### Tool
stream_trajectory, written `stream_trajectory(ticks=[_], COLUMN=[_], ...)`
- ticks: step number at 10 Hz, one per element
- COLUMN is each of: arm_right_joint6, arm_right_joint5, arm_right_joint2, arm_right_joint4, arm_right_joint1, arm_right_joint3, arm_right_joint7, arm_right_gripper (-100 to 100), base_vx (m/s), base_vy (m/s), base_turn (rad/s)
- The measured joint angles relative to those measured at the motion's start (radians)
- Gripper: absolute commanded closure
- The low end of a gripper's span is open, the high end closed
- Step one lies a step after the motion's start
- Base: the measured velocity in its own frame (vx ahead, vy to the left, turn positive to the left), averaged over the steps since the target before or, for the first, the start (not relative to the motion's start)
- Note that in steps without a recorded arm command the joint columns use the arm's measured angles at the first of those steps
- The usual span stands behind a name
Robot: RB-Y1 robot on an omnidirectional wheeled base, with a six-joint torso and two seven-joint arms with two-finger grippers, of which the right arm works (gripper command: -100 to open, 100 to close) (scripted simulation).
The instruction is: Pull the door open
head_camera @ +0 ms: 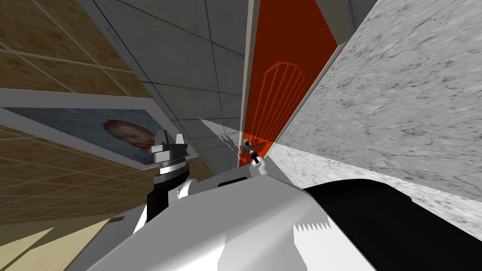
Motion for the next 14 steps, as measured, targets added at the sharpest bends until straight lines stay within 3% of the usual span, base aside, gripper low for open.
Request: stream_trajectory(ticks=[1,2,8,14], arm_right_joint6=[0.007,0.008,0.01,0.012], arm_right_joint5=[0.0,-0.001,0.0,-0.079], arm_right_joint2=[0.016,0.017,0.014,-0.008], arm_right_joint4=[0.016,0.018,0.018,0.03], arm_right_joint1=[-0.015,-0.017,-0.013,-0.023], arm_right_joint3=[-0.016,-0.018,-0.018,-0.014], arm_right_joint7=[0.016,0.02,0.016,-0.126], arm_right_gripper=[-100,100,100,100], base_vx=[0.073,-0.01,-0.013,-0.047], base_vy=[-0.046,0.005,0.005,-0.011], base_turn=[0.021,-0.012,0.007,0.075])
